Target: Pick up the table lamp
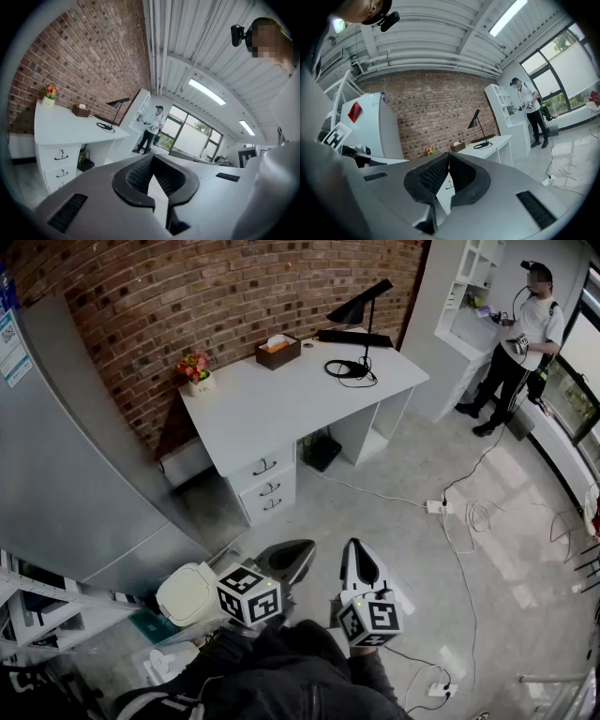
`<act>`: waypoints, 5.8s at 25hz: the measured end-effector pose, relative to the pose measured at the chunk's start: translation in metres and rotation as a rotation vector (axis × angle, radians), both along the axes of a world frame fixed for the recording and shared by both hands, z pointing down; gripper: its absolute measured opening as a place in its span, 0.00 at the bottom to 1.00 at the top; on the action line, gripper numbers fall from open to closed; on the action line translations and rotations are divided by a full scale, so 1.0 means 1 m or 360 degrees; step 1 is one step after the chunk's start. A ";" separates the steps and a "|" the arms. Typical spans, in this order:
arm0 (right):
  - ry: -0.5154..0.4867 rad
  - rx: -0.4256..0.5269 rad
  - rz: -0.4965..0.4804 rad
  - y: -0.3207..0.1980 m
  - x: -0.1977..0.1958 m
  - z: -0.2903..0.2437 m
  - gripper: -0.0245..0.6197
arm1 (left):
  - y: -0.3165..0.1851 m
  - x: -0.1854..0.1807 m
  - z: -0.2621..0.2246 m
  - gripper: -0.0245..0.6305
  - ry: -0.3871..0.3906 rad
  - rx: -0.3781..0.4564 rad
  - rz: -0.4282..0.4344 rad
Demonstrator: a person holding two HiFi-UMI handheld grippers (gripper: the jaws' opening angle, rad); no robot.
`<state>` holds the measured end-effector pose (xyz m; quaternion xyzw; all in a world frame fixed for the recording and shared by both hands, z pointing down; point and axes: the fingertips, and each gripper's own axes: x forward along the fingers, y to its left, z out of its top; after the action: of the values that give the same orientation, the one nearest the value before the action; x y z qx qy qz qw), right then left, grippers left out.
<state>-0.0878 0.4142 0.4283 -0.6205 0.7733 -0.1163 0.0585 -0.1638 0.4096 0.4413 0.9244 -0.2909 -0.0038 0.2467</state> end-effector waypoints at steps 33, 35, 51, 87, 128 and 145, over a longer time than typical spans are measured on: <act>-0.0103 -0.0134 -0.0023 -0.086 0.071 0.038 0.06 | -0.087 0.081 0.034 0.05 0.0054 -0.0170 0.0006; -0.0094 -0.0121 -0.0014 -0.107 0.072 0.035 0.06 | -0.109 0.080 0.033 0.05 0.0050 -0.0169 0.0014; -0.0024 -0.0061 0.0191 -0.235 0.088 0.015 0.06 | -0.245 0.086 0.021 0.05 0.0089 -0.0163 0.0108; -0.0039 -0.0133 0.0150 -0.368 0.134 0.034 0.06 | -0.376 0.136 0.044 0.05 0.0041 -0.0280 0.0057; 0.0027 -0.0029 -0.0194 -0.588 0.288 0.022 0.06 | -0.600 0.239 0.032 0.05 0.0462 -0.0376 -0.0424; 0.0002 0.0265 -0.0383 -0.769 0.284 -0.093 0.06 | -0.769 0.199 -0.034 0.05 0.0987 -0.0177 -0.0470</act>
<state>0.1964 -0.3546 0.3357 -0.5163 0.8492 -0.0577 0.0949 0.0347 -0.3595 0.4077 0.8123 -0.3324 -0.3045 0.3701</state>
